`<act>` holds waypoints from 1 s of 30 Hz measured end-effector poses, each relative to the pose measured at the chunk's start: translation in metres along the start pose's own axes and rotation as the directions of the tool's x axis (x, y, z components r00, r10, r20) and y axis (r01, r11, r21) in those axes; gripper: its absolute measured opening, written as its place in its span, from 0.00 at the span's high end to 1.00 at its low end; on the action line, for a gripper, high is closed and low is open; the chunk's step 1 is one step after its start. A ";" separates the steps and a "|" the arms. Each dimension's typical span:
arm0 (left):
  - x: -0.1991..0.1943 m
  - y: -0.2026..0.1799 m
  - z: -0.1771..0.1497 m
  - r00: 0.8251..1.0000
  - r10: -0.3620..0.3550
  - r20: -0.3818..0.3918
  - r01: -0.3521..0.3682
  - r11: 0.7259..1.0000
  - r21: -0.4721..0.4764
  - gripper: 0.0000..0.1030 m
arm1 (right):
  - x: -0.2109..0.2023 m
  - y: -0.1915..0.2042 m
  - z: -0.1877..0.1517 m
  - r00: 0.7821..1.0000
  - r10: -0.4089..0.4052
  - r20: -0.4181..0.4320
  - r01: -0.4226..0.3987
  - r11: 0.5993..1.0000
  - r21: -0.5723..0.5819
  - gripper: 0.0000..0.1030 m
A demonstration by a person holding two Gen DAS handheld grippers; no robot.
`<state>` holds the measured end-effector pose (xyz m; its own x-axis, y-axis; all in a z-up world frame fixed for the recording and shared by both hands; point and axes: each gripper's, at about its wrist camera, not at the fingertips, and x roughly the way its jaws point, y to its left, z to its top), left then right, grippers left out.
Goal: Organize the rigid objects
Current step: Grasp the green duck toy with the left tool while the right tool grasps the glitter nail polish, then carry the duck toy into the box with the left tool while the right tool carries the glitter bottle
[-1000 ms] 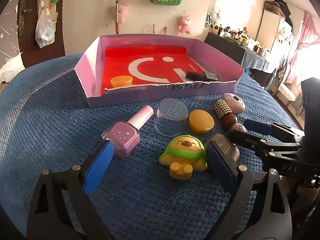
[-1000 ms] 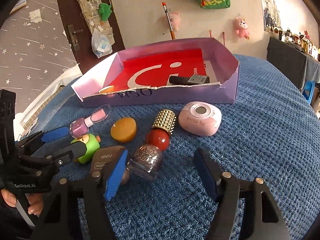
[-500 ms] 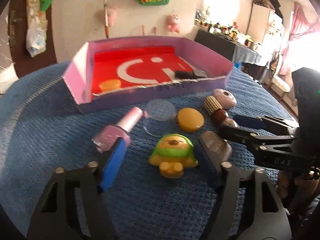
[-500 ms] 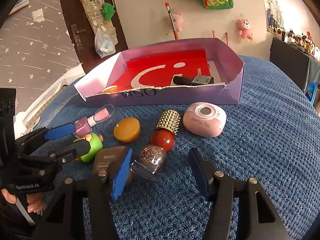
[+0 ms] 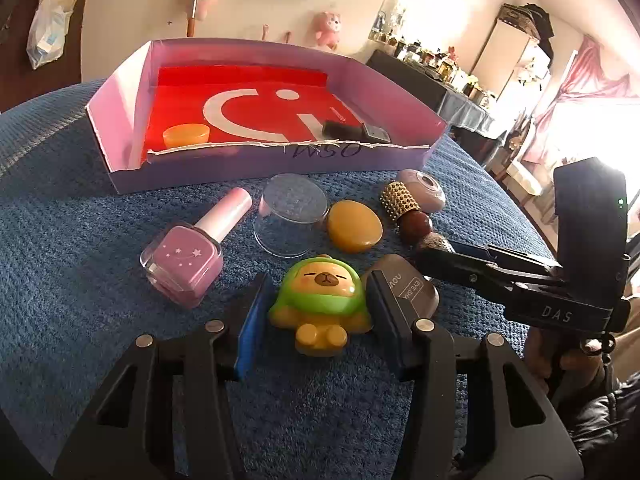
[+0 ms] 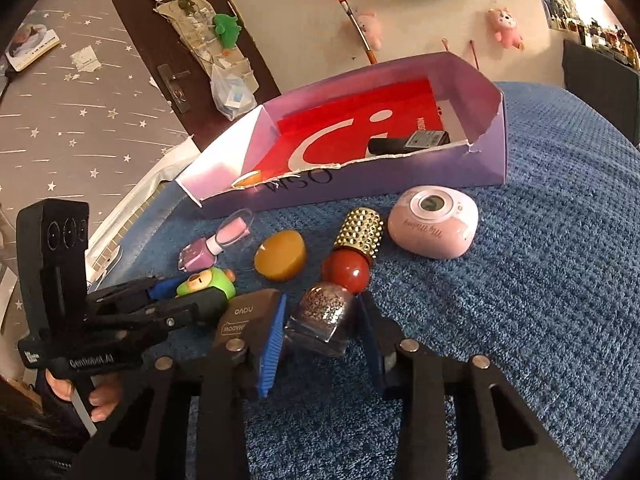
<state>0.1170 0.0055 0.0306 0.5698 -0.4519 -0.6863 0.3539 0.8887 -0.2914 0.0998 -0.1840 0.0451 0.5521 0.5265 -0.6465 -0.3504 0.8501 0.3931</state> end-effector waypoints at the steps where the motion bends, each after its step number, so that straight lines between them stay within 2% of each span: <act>1: -0.001 -0.002 -0.001 1.000 0.015 0.008 -0.015 1.000 0.004 0.55 | -0.001 0.000 -0.001 1.000 0.002 0.003 -0.002 1.000 0.001 0.63; 4: -0.005 -0.009 -0.003 0.999 0.044 0.021 -0.044 0.999 0.020 0.55 | -0.004 0.002 -0.003 1.000 -0.008 0.011 0.008 1.000 -0.006 0.63; 10: -0.019 -0.012 0.000 0.997 0.050 0.059 -0.051 0.998 0.023 0.56 | -0.017 0.012 0.002 0.998 -0.015 0.054 0.018 0.999 -0.040 0.63; 11: -0.020 -0.012 0.000 0.997 0.055 0.063 -0.056 0.998 0.025 0.64 | -0.019 0.012 0.003 0.998 -0.017 0.062 0.019 0.999 -0.041 0.63; 30: -0.028 -0.016 0.002 0.996 0.048 0.080 -0.051 0.998 0.030 0.64 | -0.023 0.008 0.003 0.999 0.000 0.052 0.002 1.000 -0.027 0.63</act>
<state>0.0969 0.0037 0.0556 0.6438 -0.4133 -0.6440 0.3467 0.9078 -0.2360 0.0866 -0.1894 0.0649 0.5909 0.5259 -0.6117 -0.3696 0.8505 0.3742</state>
